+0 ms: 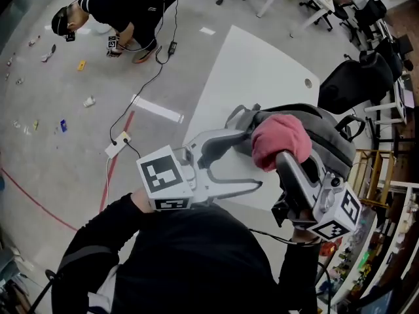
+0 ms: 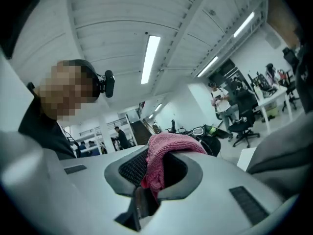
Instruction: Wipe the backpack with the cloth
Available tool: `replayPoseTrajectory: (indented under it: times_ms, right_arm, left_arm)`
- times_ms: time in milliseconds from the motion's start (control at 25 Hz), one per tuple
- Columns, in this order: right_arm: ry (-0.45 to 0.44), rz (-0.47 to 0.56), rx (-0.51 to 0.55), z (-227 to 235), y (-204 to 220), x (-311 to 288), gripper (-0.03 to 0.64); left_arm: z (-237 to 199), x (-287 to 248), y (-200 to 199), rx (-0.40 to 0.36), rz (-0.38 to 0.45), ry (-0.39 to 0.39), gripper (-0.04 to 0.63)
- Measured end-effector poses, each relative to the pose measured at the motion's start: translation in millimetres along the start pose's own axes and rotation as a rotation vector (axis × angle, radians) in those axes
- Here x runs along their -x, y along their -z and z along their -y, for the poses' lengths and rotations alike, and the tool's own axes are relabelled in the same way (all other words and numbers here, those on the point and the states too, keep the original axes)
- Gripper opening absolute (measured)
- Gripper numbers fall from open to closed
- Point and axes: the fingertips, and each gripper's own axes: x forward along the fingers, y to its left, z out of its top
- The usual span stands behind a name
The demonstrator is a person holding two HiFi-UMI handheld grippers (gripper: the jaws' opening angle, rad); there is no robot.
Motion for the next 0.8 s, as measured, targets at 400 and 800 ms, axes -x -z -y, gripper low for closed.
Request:
replayPoseTrajectory:
  times_ms: [400, 800]
  right_arm:
    - [-0.209, -0.040, -0.008, -45.6, 28.9, 71.2, 0.120]
    - [0.253, 0.109, 0.204, 33.4, 0.2, 215.6, 0.184]
  left_arm:
    - [57.3, -31.9, 18.4, -0.049, -0.015, 0.058, 0.137]
    - [62.9, -86.2, -6.7, -0.603, -0.137, -0.373, 0.080]
